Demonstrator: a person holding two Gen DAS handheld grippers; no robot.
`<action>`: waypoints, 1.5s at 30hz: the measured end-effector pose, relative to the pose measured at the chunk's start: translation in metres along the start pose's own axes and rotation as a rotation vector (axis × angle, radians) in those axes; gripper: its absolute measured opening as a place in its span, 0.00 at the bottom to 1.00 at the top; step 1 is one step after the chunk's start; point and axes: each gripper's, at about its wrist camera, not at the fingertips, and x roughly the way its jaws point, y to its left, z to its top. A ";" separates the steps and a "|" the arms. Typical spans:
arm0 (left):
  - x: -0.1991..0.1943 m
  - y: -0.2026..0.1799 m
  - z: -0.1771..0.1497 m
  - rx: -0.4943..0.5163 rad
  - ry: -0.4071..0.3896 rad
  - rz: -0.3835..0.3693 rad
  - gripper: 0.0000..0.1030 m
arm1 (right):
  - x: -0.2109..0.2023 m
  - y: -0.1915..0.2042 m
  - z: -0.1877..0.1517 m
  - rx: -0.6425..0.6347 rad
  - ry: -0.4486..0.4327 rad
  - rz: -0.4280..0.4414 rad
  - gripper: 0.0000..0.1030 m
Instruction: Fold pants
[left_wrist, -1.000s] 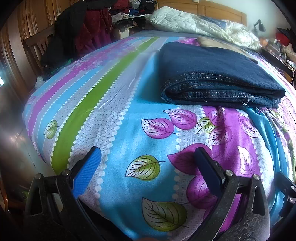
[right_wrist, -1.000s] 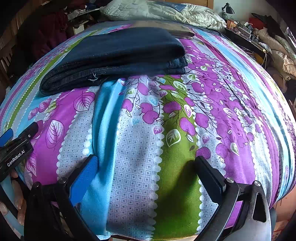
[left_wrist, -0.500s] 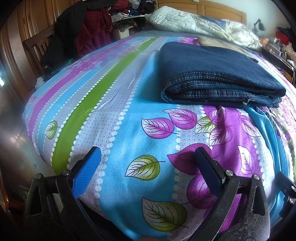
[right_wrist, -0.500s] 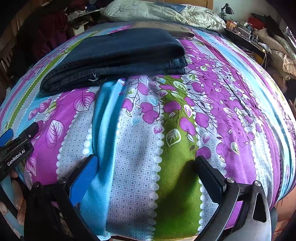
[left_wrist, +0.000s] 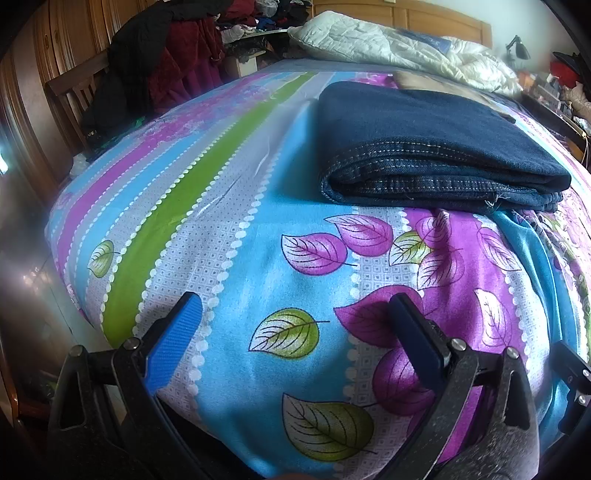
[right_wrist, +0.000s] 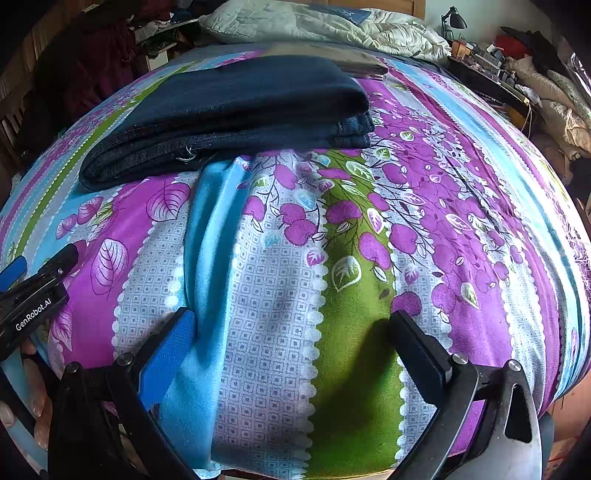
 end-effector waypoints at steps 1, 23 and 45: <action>0.000 0.000 0.000 0.000 0.001 0.000 0.98 | 0.000 0.000 0.000 0.000 0.000 0.000 1.00; 0.002 0.001 -0.001 0.002 0.006 0.000 0.98 | 0.000 0.000 0.000 0.000 -0.001 -0.001 1.00; 0.005 0.002 0.000 0.008 0.009 0.005 1.00 | 0.000 0.000 0.000 -0.001 -0.002 -0.003 1.00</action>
